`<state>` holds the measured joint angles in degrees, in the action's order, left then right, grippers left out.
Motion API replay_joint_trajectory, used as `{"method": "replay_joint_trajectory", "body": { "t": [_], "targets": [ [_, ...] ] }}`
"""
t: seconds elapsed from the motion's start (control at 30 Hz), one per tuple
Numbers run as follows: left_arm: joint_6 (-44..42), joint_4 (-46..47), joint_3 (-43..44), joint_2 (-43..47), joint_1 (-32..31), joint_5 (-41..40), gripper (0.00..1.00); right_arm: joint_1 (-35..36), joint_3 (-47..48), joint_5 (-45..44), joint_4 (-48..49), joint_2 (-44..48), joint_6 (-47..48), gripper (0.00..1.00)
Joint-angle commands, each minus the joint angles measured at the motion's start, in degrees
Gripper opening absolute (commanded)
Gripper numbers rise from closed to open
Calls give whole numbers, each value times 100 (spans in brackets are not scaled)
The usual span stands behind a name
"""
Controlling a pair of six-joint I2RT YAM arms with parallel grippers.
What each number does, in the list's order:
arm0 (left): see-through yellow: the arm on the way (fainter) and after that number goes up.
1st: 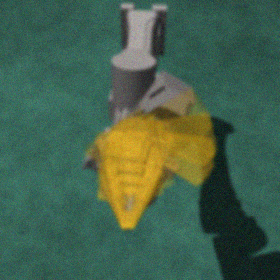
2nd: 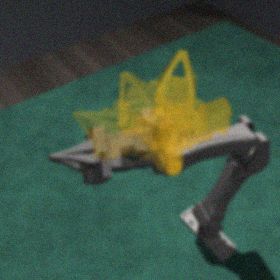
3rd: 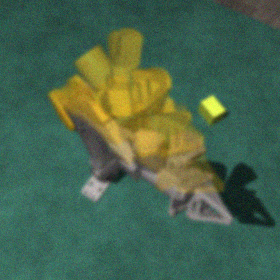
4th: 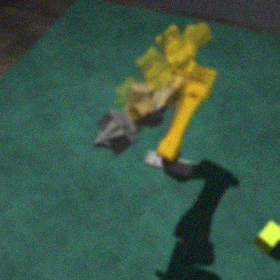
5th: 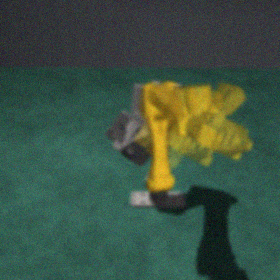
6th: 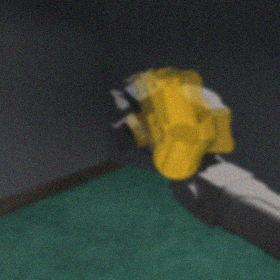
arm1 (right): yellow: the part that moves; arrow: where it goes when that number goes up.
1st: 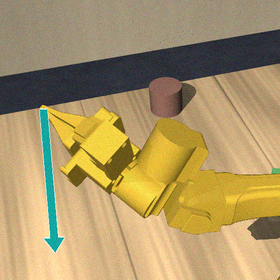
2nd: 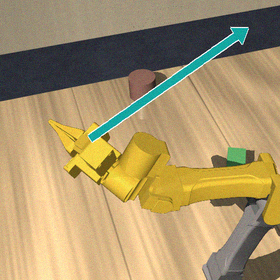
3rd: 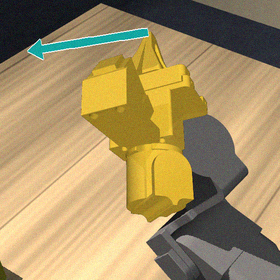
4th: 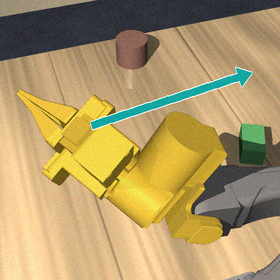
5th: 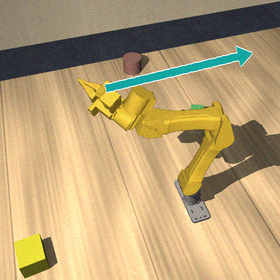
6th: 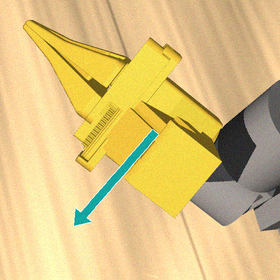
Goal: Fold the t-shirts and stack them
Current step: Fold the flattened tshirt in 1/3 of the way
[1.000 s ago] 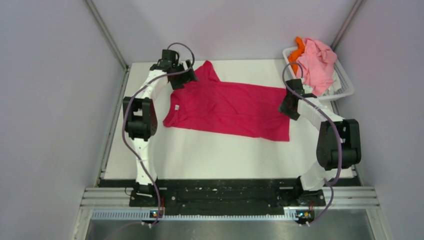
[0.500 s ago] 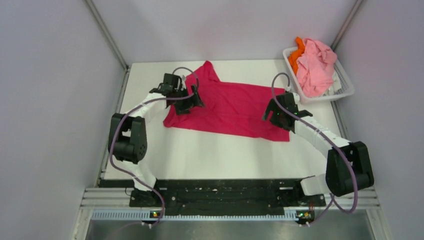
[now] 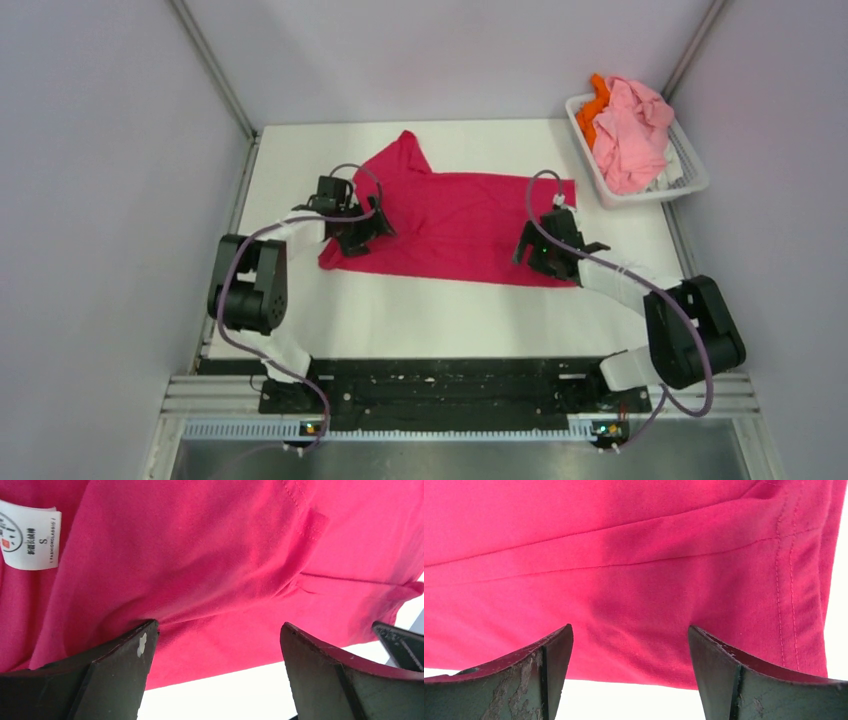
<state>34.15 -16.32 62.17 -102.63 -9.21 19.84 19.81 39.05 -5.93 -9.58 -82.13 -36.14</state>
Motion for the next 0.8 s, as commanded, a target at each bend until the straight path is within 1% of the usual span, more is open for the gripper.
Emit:
{"method": "replay_joint_trajectory", "body": {
  "t": [0.0, 0.1, 0.13, 0.17, 0.27, 0.37, 0.4, 0.43, 0.5, 0.57, 0.7, 0.77],
  "targets": [
    [126, -727, -1357, 795, -10, -574, 99, 250, -670, 79, -831, 489, -240, 85],
    [343, -653, -2106, 1509, -51, -605, 99, 427, -1045, 202, -1137, 986, -412, 85],
    [421, -592, -2413, 1817, -91, -614, 99, 469, -1156, 261, -1188, 1140, -474, 86],
    [503, -571, -2642, 2014, -137, -651, 99, 506, -1234, 287, -1275, 1300, -542, 89],
    [765, -498, -3226, 2520, -237, -764, 99, 626, -1372, 254, -1583, 1725, -728, 91],
    [886, -499, -3532, 2836, -261, -787, 99, 730, -1436, 252, -1809, 2130, -877, 93],
    [907, -516, -3585, 2919, -265, -791, 99, 758, -1444, 268, -1869, 2288, -923, 97],
    [917, -537, -3592, 2987, -276, -778, 99, 762, -1448, 265, -1895, 2390, -937, 99],
    [907, -659, -3472, 3127, -282, -735, 99, 766, -1383, 197, -1909, 2588, -922, 99],
    [833, -906, -3155, 3283, -283, -743, 99, 761, -1177, 60, -1906, 2748, -818, 99],
    [502, -1424, -1983, 3496, -283, -1081, 99, 761, -502, -562, -1778, 2837, -514, 99],
    [264, -1428, -1192, 3360, -287, -1371, 99, 756, -234, -836, -1564, 2761, -368, 99]
  ]
}}
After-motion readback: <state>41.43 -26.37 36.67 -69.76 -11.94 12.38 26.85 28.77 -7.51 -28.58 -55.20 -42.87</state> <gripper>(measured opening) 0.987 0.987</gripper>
